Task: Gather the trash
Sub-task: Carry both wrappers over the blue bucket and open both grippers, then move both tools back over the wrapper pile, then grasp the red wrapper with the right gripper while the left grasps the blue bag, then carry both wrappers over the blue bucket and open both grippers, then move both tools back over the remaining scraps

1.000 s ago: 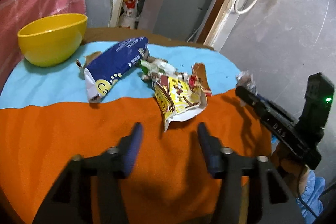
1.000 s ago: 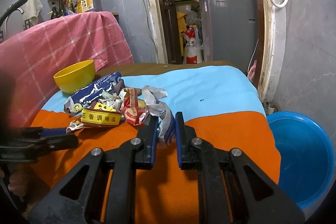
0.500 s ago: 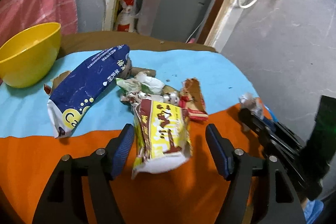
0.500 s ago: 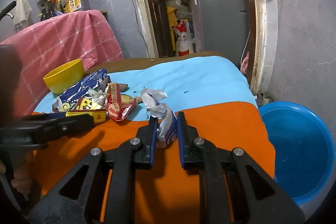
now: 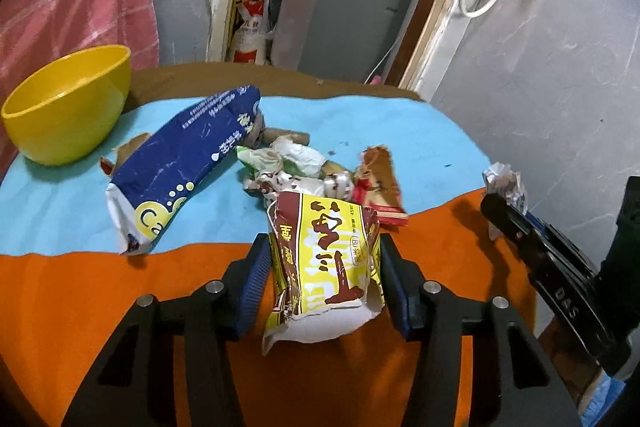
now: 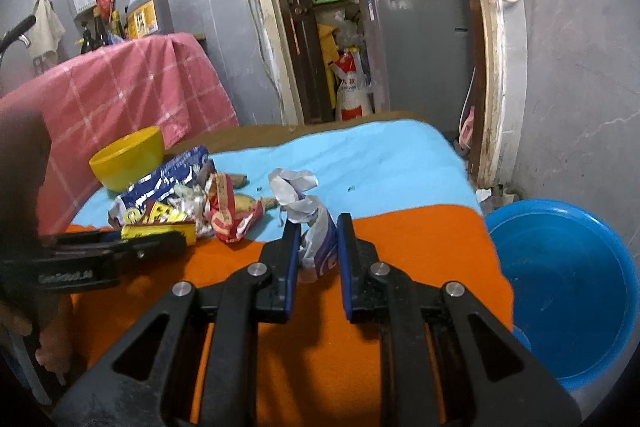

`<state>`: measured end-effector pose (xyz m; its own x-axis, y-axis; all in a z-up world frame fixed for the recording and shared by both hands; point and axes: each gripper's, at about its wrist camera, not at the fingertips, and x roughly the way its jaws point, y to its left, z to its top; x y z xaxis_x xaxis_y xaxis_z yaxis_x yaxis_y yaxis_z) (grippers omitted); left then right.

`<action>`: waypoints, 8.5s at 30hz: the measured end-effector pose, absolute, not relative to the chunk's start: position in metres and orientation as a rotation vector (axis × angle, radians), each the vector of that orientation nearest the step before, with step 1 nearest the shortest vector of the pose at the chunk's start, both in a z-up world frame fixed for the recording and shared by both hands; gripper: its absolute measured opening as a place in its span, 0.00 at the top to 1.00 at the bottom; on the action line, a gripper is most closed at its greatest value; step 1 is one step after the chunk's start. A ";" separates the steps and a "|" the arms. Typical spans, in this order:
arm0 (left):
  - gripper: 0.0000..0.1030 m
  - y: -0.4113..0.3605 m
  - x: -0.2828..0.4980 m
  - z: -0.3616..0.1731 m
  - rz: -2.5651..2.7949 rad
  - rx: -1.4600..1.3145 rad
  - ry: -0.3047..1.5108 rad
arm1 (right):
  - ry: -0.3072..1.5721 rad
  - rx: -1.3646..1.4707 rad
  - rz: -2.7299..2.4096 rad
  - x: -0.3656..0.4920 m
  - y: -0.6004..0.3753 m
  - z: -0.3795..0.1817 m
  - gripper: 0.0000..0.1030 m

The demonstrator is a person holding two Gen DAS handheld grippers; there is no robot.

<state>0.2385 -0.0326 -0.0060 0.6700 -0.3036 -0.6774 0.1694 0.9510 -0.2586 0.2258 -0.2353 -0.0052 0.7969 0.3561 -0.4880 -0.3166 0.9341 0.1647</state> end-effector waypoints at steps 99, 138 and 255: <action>0.07 0.061 0.241 -0.016 -0.042 -0.232 0.651 | 0.512 -0.067 0.312 0.246 -0.172 0.001 0.00; 0.87 0.053 0.236 -0.015 -0.200 -0.315 0.703 | 0.657 -0.026 0.484 0.256 -0.167 -0.023 0.47; 0.02 -0.001 0.177 0.049 -0.016 -0.078 0.239 | -0.010 0.114 0.203 0.161 -0.249 0.056 0.00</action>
<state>0.1768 -0.0011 0.0486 0.9715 -0.0248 -0.2359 0.0063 0.9969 -0.0787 0.1605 -0.2486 0.0560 0.9795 0.2003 0.0215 -0.2014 0.9731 0.1122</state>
